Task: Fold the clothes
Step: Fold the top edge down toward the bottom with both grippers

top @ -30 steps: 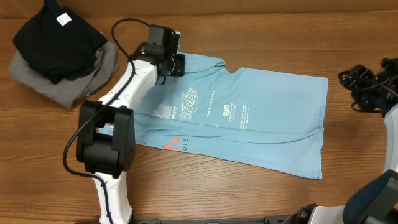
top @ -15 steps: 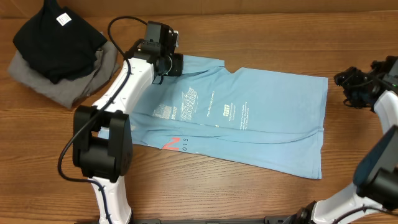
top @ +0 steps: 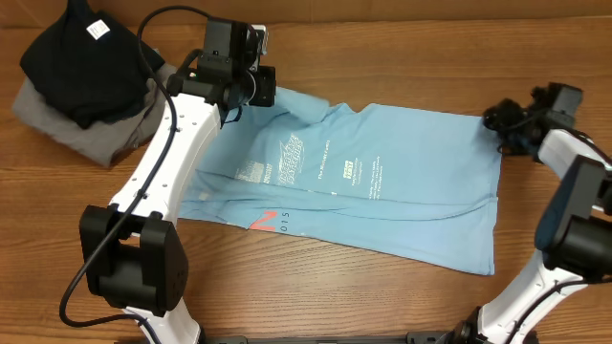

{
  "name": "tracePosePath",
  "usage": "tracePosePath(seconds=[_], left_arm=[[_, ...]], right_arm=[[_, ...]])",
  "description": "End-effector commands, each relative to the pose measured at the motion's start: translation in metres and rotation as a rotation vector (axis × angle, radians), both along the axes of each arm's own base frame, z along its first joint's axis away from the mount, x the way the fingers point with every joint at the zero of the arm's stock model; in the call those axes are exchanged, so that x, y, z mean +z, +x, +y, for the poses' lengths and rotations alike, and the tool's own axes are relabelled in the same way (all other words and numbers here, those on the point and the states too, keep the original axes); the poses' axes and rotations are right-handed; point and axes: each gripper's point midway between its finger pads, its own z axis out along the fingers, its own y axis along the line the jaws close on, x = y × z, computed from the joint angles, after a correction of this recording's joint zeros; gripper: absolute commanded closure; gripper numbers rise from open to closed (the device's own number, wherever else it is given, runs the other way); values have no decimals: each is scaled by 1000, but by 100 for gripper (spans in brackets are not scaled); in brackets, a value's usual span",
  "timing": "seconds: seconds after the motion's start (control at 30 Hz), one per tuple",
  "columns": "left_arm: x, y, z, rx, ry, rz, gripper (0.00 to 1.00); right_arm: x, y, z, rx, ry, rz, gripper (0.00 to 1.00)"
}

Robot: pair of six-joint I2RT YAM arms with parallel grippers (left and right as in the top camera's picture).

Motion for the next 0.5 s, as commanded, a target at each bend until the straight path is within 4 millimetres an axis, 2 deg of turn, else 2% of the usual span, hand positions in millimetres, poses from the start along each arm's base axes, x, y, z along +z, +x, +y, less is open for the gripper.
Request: tracePosePath(seconds=[0.0, 0.07, 0.13, 0.17, 0.2, 0.3, 0.37, 0.47], left_arm=[[14, 0, 7, 3, 22, -28, 96], [11, -3, 10, 11, 38, -10, 96], [9, -6, 11, 2, 47, 0, 96], [8, -7, 11, -3, 53, 4, 96], [7, -7, 11, -3, 54, 7, 96], [6, -9, 11, -4, 55, 14, 96], [6, -9, 12, -4, 55, 15, 96], [7, -9, 11, -4, 55, 13, 96]], right_arm=[[-7, 8, -5, -18, -43, 1, 44], [-6, 10, -9, -34, -73, -5, 50], [-7, 10, -13, -48, -92, 1, 49], [-8, 9, -17, -60, -107, 8, 40], [-8, 7, -20, -73, -122, 17, 37], [-9, 6, -24, -86, -140, 22, 37], [-10, 6, -24, -86, -137, 25, 39], [-18, 6, -18, -73, -132, 38, 46]])
